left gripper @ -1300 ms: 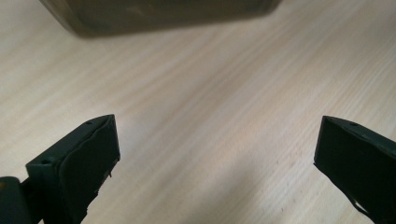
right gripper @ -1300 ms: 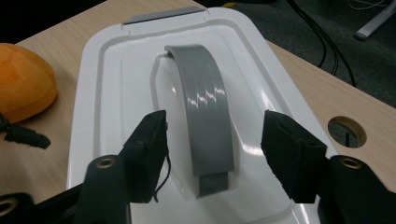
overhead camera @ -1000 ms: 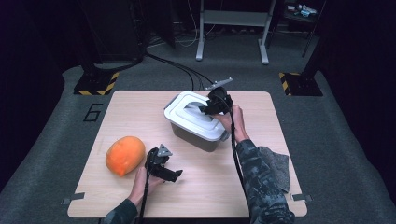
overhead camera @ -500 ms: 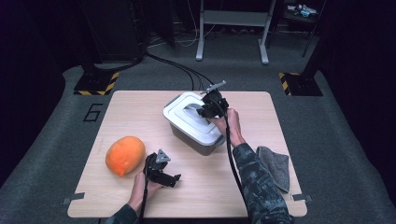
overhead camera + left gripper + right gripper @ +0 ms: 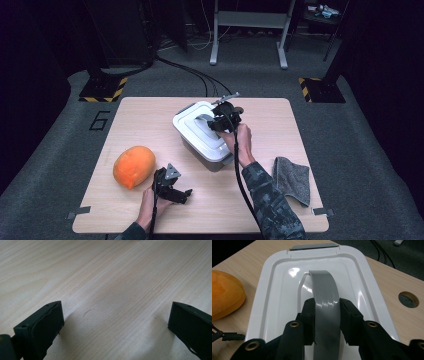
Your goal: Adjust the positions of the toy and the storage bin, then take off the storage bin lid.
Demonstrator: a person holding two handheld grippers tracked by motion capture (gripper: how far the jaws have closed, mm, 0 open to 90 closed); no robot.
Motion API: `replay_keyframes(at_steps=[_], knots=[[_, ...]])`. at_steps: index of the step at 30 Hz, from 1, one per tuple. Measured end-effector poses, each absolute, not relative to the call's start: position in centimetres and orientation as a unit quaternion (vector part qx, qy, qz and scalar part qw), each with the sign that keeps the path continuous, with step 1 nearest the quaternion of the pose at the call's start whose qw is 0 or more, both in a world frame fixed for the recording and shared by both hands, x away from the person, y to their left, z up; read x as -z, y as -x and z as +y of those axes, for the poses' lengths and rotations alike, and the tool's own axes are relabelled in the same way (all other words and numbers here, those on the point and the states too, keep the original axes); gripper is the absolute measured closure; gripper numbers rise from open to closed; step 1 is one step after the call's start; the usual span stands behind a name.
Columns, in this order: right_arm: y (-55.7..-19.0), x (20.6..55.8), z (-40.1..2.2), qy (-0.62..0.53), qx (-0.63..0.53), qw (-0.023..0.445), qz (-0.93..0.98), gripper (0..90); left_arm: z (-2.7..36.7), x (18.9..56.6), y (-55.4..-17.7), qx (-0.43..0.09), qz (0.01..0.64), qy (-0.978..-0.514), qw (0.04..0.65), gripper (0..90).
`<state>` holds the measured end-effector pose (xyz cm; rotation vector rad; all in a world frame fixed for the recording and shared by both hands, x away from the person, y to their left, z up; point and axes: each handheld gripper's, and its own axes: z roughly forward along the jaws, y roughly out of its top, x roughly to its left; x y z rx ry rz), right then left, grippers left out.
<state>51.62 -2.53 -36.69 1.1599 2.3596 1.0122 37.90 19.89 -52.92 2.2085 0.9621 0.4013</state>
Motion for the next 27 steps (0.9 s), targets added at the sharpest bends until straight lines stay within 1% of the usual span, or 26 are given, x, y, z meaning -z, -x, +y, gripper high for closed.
replay_keyframes(at_steps=[1, 2, 4, 6, 7, 9, 14, 18, 23, 25, 27], knots=[[-51.7, 36.7, -2.5, -0.401, -0.356, 0.164, 0.828, 65.5, 19.9, 53.0, -37.9, -0.154, 0.368, -0.849, 0.346, 0.0], [-51.8, 36.8, -2.5, -0.394, -0.357, 0.166, 0.831, 61.7, 20.0, 53.0, -37.9, -0.155, 0.367, -0.850, 0.345, 0.0], [-52.3, 36.8, -2.4, -0.373, -0.361, 0.159, 0.840, 57.6, 19.9, 53.0, -37.9, -0.155, 0.372, -0.846, 0.349, 0.0], [-52.6, 36.9, -1.9, -0.374, -0.345, 0.170, 0.844, 62.2, 19.9, 53.1, -38.0, -0.157, 0.371, -0.846, 0.349, 0.0], [-52.9, 36.9, -1.8, -0.369, -0.342, 0.167, 0.848, 65.1, 19.9, 53.1, -37.9, -0.157, 0.372, -0.845, 0.350, 0.0], [-53.0, 36.9, -1.7, -0.368, -0.338, 0.168, 0.850, 66.1, 20.0, 53.0, -37.9, -0.157, 0.372, -0.846, 0.348, 0.0], [-52.7, 37.0, -1.3, -0.401, -0.340, 0.165, 0.834, 66.9, 19.9, 53.0, -37.9, -0.157, 0.372, -0.846, 0.347, 0.0], [-52.5, 36.8, -0.8, -0.406, -0.332, 0.172, 0.834, 67.0, 20.0, 53.0, -37.9, -0.157, 0.372, -0.847, 0.347, 0.0], [-52.3, 36.7, -0.7, -0.413, -0.329, 0.169, 0.832, 67.0, 20.0, 53.0, -37.9, -0.157, 0.372, -0.847, 0.347, 0.0], [-52.3, 36.7, -0.8, -0.405, -0.331, 0.181, 0.833, 67.0, 19.9, 53.1, -37.9, -0.158, 0.372, -0.846, 0.348, 0.0], [-52.1, 36.4, -0.8, -0.403, -0.333, 0.183, 0.832, 67.0, 19.9, 53.1, -37.9, -0.156, 0.373, -0.846, 0.348, 0.0]])
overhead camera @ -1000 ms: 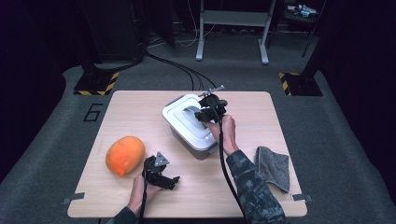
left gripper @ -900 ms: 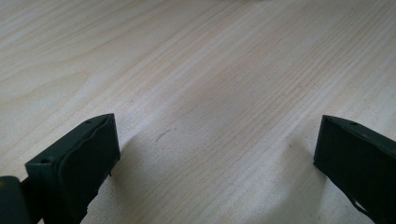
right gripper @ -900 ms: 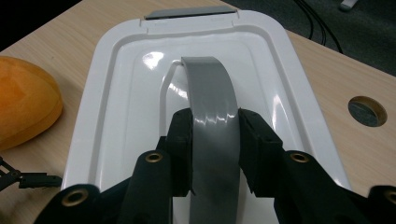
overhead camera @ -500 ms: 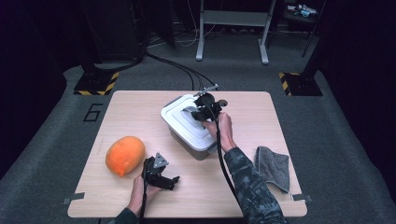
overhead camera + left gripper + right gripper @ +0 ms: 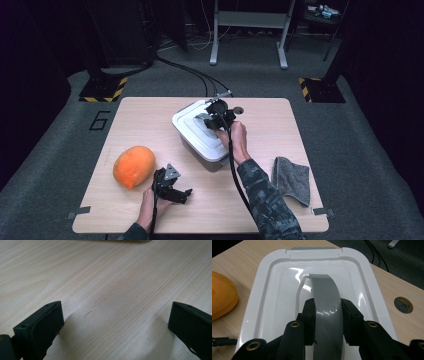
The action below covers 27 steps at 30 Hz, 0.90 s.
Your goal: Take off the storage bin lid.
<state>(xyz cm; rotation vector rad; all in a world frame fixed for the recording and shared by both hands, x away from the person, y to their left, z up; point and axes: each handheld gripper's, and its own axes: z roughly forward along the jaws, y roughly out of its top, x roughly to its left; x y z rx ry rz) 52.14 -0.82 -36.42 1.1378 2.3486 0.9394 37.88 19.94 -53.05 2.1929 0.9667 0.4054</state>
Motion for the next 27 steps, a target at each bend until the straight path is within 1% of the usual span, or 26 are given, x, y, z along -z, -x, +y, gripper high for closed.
replay_keyframes(at_steps=[8, 17, 27], knots=[[-52.0, 35.4, -1.8, -0.392, -0.342, 0.195, 0.831, 66.9, 20.0, 53.0, -37.9, -0.156, 0.371, -0.847, 0.347, 0.0], [-52.1, 34.9, -3.3, -0.399, -0.350, 0.197, 0.824, 66.9, 20.0, 53.0, -37.9, -0.157, 0.372, -0.847, 0.347, 0.0], [-52.3, 34.2, -6.0, -0.427, -0.357, 0.203, 0.805, 66.8, 20.0, 53.0, -37.9, -0.157, 0.372, -0.847, 0.347, 0.0]])
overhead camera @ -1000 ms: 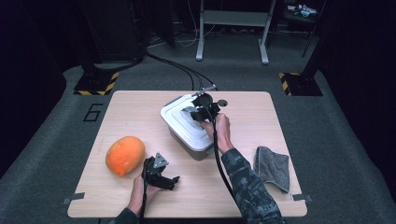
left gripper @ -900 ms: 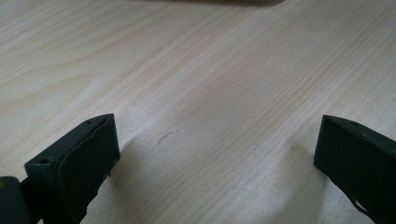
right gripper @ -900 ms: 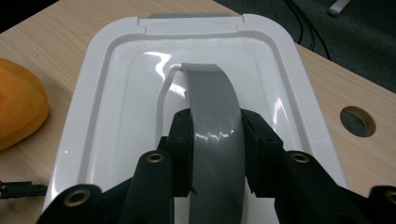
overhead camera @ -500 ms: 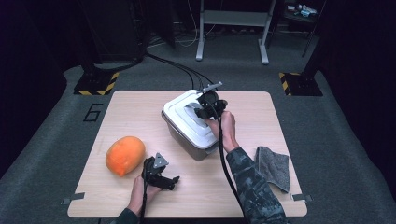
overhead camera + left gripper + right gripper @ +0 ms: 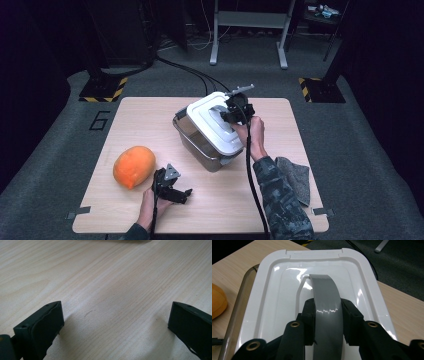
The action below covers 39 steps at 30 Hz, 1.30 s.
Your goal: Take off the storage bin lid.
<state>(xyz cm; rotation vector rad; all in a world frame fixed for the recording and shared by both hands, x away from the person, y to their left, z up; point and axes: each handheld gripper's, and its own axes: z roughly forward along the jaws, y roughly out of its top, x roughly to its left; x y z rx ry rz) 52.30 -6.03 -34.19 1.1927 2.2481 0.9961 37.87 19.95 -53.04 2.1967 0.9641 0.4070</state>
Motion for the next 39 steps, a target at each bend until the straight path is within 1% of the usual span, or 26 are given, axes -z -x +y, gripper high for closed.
replay_keyframes(at_steps=[22, 39], knots=[[-52.8, 33.2, -9.7, -0.460, -0.362, 0.214, 0.782, 66.8, 19.9, 53.0, -37.9, -0.158, 0.371, -0.847, 0.347, 0.0], [-53.5, 33.2, -12.4, -0.484, -0.360, 0.227, 0.764, 66.8, 20.0, 53.0, -37.9, -0.154, 0.370, -0.848, 0.347, 0.0]])
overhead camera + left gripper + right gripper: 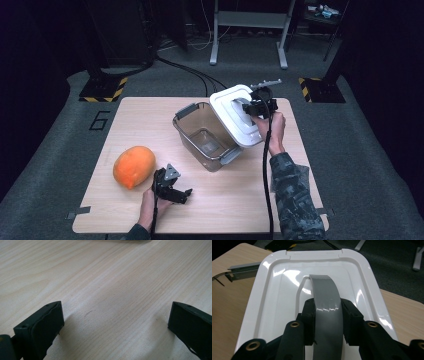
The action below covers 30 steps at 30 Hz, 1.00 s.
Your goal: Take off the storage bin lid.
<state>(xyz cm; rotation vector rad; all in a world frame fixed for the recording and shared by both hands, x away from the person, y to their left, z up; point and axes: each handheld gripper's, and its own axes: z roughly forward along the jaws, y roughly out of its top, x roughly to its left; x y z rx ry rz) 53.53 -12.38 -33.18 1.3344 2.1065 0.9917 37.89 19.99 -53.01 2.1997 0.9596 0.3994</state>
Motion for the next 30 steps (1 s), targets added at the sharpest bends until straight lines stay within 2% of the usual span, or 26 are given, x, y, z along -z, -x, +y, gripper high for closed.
replay_keyframes(at_steps=[19, 30], knots=[[-54.5, 33.8, -18.1, -0.548, -0.347, 0.252, 0.718, 66.8, 20.0, 53.0, -37.9, -0.156, 0.371, -0.847, 0.348, 0.0], [-55.1, 35.1, -19.3, -0.576, -0.337, 0.256, 0.699, 66.7, 20.0, 53.0, -37.9, -0.157, 0.370, -0.847, 0.347, 0.0]])
